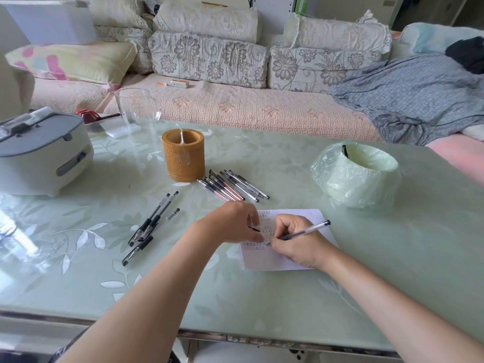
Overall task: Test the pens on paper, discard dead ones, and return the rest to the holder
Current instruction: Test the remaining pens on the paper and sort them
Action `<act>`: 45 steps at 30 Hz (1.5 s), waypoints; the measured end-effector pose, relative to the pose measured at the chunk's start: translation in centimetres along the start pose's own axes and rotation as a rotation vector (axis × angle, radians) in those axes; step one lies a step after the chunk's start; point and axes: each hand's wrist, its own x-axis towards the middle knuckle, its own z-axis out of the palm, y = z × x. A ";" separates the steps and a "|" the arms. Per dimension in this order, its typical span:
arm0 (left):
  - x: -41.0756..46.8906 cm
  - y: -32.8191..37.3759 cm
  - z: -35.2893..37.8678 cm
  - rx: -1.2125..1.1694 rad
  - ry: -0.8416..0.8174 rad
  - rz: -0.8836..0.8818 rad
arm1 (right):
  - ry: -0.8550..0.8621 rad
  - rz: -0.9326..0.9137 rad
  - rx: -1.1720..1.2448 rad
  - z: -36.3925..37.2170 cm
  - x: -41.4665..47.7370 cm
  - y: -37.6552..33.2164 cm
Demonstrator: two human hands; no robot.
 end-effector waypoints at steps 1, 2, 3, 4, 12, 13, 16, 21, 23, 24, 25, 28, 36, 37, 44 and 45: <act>0.0 0.0 0.0 0.002 0.002 0.000 | -0.001 -0.004 -0.006 0.0 0.0 0.0; 0.1 -0.1 0.1 0.001 0.004 0.000 | -0.002 -0.008 -0.014 0.0 0.0 0.0; 0.1 -0.1 0.2 0.000 0.009 0.001 | -0.004 -0.014 -0.027 0.1 0.0 0.0; 0.1 -0.1 0.2 -0.001 0.014 0.001 | -0.006 -0.026 -0.044 0.1 0.0 0.0; 0.4 -0.3 0.7 -0.007 0.035 -0.008 | -0.027 -0.019 -0.073 0.2 -0.2 -0.2; 0.4 -0.4 0.8 -0.008 0.034 -0.009 | -0.020 -0.014 -0.073 0.2 -0.2 -0.2; 0.5 -0.4 0.9 -0.012 0.029 -0.013 | -0.009 -0.001 -0.072 0.3 -0.2 -0.1; 0.6 -0.3 0.7 -0.015 0.026 -0.021 | 0.002 -0.007 -0.094 0.4 -0.3 -0.1; 0.5 -0.3 0.7 -0.018 0.026 -0.026 | 0.014 -0.020 -0.112 0.5 -0.4 -0.2; 0.4 -0.3 0.7 -0.021 0.026 -0.029 | 0.018 -0.024 -0.115 0.5 -0.4 -0.2; 0.4 -0.3 0.7 -0.024 0.027 -0.031 | 0.019 -0.026 -0.115 0.5 -0.4 -0.2; 0.4 -0.3 0.8 -0.031 0.028 -0.030 | 0.025 -0.028 -0.110 0.4 -0.5 -0.2; 0.5 -0.3 0.8 -0.043 0.022 -0.042 | 0.001 -0.014 -0.109 0.3 -0.6 0.0; 0.4 -0.3 0.8 -0.045 0.022 -0.041 | -0.012 -0.012 -0.101 0.3 -0.6 0.0; 0.4 -0.1 0.6 -0.031 0.015 -0.039 | 0.016 -0.033 -0.061 0.4 -0.4 -0.2; 0.4 -0.1 0.6 -0.034 0.016 -0.037 | 0.009 -0.027 -0.073 0.4 -0.4 -0.1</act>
